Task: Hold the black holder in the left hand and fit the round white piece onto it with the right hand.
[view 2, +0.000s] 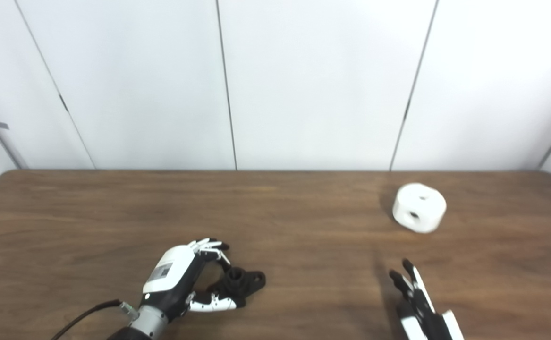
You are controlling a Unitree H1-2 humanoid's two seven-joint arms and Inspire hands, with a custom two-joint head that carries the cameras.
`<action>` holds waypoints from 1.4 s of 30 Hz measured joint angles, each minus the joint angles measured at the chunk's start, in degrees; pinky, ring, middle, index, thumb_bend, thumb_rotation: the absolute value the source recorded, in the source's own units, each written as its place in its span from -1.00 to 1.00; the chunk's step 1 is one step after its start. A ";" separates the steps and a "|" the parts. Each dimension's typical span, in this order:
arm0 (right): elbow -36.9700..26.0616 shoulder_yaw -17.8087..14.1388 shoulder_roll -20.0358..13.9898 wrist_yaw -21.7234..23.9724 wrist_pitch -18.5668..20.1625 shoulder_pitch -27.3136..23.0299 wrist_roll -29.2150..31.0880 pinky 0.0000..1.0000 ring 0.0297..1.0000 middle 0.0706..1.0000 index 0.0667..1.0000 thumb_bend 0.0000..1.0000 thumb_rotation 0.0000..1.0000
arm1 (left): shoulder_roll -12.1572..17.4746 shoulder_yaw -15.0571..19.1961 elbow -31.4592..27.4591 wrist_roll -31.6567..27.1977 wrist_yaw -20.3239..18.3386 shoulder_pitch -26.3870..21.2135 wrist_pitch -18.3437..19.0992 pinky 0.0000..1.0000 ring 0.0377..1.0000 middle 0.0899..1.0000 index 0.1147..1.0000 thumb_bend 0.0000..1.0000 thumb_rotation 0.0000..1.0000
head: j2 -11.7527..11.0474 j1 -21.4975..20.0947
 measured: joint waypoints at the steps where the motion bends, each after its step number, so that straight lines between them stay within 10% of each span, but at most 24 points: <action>1: -0.73 0.26 0.04 -0.05 0.49 0.04 -0.15 0.97 0.90 0.84 0.97 0.27 1.00 | -0.03 -0.44 -0.28 0.08 -0.23 0.30 -0.47 0.88 0.84 0.65 -0.15 0.02 -0.88 | 0.44 -0.44; 31: -8.96 -7.97 -2.68 -0.43 18.95 -6.70 5.32 1.00 0.99 0.94 1.00 0.14 0.78 | 0.55 -0.74 -4.23 -1.04 -6.43 3.56 -5.74 0.78 0.83 0.66 -0.15 0.03 -0.88 | 7.82 -5.01; 42: -3.91 -6.66 -9.58 -1.02 22.04 -14.43 -10.43 0.76 0.85 0.92 0.99 0.28 0.39 | 0.28 -0.70 -4.02 -0.92 -6.71 3.61 -6.51 0.79 0.84 0.67 -0.15 0.02 -0.88 | 6.33 -6.24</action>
